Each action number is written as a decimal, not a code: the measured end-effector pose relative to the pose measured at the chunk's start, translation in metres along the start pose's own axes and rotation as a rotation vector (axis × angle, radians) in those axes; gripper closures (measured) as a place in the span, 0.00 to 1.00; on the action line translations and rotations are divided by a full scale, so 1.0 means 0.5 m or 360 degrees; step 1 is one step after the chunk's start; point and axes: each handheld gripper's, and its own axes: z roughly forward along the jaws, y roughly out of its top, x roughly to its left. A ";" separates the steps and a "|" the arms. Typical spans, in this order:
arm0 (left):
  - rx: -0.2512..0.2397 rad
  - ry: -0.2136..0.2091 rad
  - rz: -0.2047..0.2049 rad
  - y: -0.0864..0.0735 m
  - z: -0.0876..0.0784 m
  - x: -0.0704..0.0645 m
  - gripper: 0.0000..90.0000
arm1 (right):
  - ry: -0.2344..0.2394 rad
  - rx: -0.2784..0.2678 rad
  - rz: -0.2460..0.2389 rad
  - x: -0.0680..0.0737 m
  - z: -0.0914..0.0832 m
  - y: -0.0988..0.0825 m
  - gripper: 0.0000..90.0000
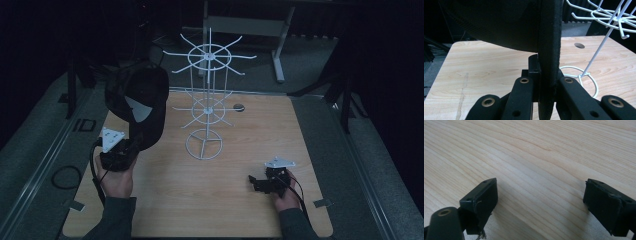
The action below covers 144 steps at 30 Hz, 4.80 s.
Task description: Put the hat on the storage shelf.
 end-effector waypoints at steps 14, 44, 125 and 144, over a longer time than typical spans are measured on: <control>-0.0032 0.0005 0.0017 0.007 -0.007 -0.003 0.96 | 0.0000 0.0000 0.0000 0.000 0.000 0.000 0.14; -0.0101 0.0003 0.0054 0.029 -0.024 -0.015 0.96 | 0.0000 -0.0002 0.0001 0.000 0.000 0.000 0.14; -0.0232 -0.0015 0.0192 0.059 -0.050 -0.056 0.96 | -0.0001 -0.0001 0.0002 0.000 0.000 0.000 0.14; -0.0251 -0.0064 0.0246 0.052 -0.045 -0.061 0.96 | -0.0001 -0.0001 0.0000 0.000 0.000 0.000 0.14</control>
